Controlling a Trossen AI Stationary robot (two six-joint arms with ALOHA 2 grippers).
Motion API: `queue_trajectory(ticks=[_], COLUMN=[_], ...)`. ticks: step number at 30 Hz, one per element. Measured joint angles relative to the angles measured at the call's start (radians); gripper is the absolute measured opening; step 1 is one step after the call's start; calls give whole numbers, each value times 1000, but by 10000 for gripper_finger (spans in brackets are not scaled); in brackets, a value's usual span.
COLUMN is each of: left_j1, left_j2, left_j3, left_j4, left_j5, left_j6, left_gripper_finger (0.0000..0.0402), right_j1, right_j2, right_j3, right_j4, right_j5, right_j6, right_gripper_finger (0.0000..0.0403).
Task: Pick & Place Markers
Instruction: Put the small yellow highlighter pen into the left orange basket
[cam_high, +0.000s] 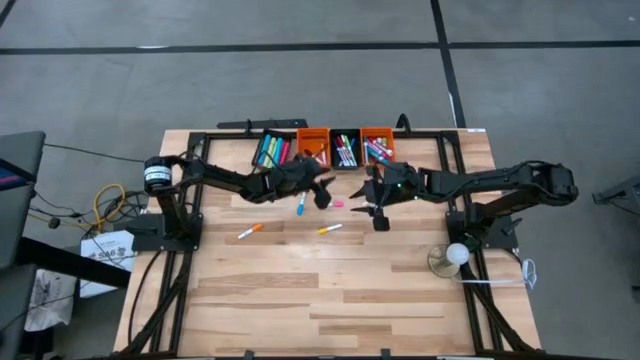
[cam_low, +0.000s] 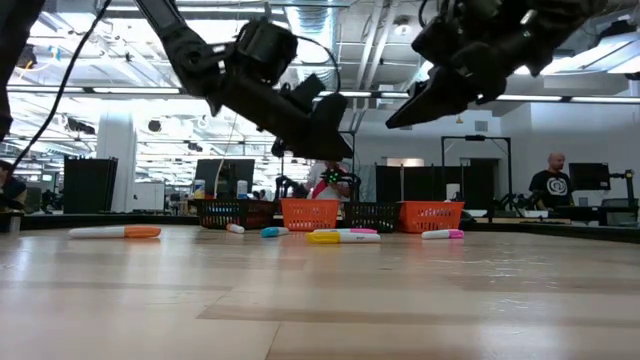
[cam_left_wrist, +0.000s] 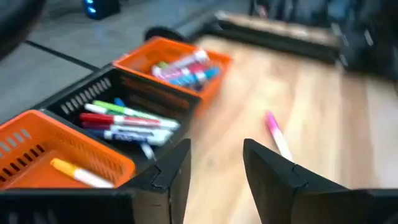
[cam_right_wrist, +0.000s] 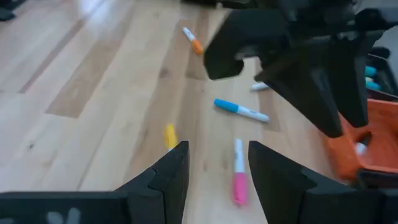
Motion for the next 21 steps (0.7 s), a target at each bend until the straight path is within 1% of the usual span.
queue_trajectory(ticks=[2, 4, 7, 8, 11, 14, 17, 21], left_j1=[-21, -30, -37, -42, -70, -98, -111, -108], left_j2=[-49, -117, -221, -252, -334, -385, -411, -416], left_j3=[0, 0, 0, -3, -55, -123, -193, -258], left_j4=[-111, -237, -407, -436, -439, -437, -394, -315], left_j5=[1, 0, -4, -6, 27, 56, 55, 69], left_j6=[46, 55, -11, -33, -69, -66, -65, -68], left_gripper_finger=[143, 143, 143, 143, 143, 143, 143, 143], right_j1=[22, 40, 56, 56, 54, 54, 54, 55], right_j2=[0, 0, 0, 10, 61, 163, 278, 402], right_j3=[-31, -61, -103, -115, -127, -127, -112, -37], right_j4=[60, 118, 201, 238, 279, 347, 402, 398], right_j5=[-1, -2, -3, -3, -2, -2, -2, -3], right_j6=[7, 3, -1, -1, -1, -19, -58, -77], right_gripper_finger=[154, 154, 154, 154, 154, 154, 154, 154])
